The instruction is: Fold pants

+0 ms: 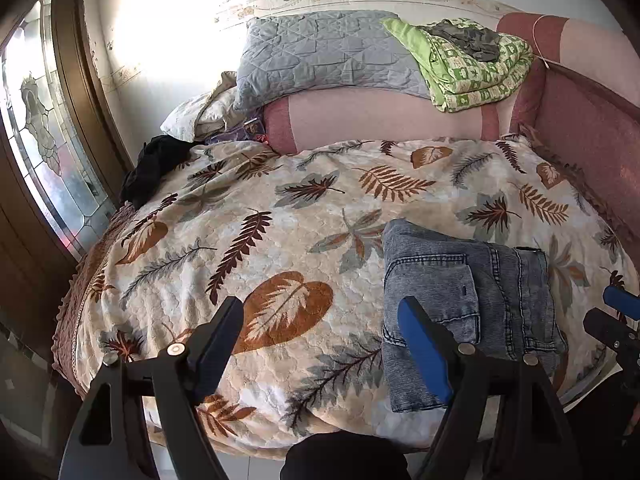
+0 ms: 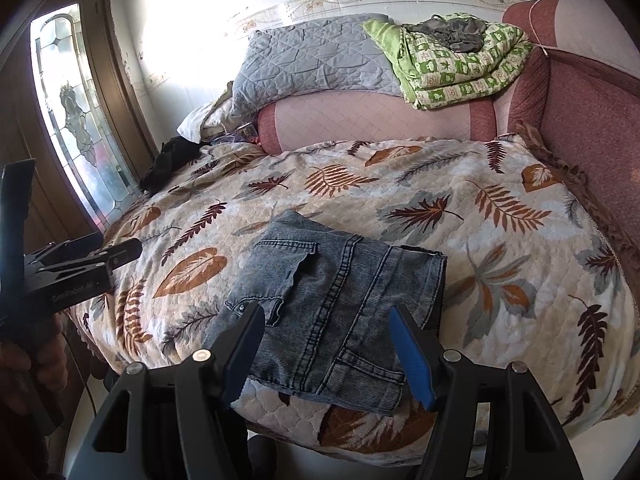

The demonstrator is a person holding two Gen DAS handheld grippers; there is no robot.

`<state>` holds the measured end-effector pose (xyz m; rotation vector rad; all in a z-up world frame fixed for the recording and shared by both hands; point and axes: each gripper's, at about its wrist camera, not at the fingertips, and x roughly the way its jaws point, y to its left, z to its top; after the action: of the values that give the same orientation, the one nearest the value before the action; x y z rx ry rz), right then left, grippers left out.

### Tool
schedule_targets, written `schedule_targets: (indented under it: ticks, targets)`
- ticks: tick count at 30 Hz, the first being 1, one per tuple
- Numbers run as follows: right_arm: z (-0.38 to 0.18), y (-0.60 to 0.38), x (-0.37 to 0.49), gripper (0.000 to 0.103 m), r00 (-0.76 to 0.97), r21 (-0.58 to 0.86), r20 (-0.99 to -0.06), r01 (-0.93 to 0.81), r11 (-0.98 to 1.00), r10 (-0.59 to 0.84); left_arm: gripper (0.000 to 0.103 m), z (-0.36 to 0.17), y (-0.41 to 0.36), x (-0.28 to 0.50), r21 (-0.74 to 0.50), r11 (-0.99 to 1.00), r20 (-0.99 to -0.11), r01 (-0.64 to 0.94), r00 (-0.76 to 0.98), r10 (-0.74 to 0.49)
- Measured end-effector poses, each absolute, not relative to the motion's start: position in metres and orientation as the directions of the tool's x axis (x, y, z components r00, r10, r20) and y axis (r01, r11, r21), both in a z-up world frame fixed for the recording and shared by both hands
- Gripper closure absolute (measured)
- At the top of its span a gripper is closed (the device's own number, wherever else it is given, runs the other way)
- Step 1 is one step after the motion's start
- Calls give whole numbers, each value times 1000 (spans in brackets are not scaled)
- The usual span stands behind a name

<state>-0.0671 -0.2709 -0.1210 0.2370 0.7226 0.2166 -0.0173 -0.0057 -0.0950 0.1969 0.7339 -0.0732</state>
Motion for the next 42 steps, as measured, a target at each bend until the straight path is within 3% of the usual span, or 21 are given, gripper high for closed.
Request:
schedule_targets:
  ticks: [11, 21, 27, 42]
  targets:
    - [-125, -276, -67, 35, 722, 277, -645, -82, 957, 248, 23, -99, -3, -17, 157, 977, -680, 142, 733, 3]
    - [-183, -325, -47, 35, 635, 392, -728, 77, 917, 258, 23, -147, 10, 12, 135, 986, -791, 95, 610, 50]
    - [-189, -332, -46, 35, 645, 425, -713, 86, 901, 275, 23, -144, -7, 10, 190, 974, -769, 126, 636, 68]
    - [-151, -290, -58, 35, 706, 292, -665, -55, 955, 244, 23, -119, -13, -9, 214, 967, -719, 136, 692, 62]
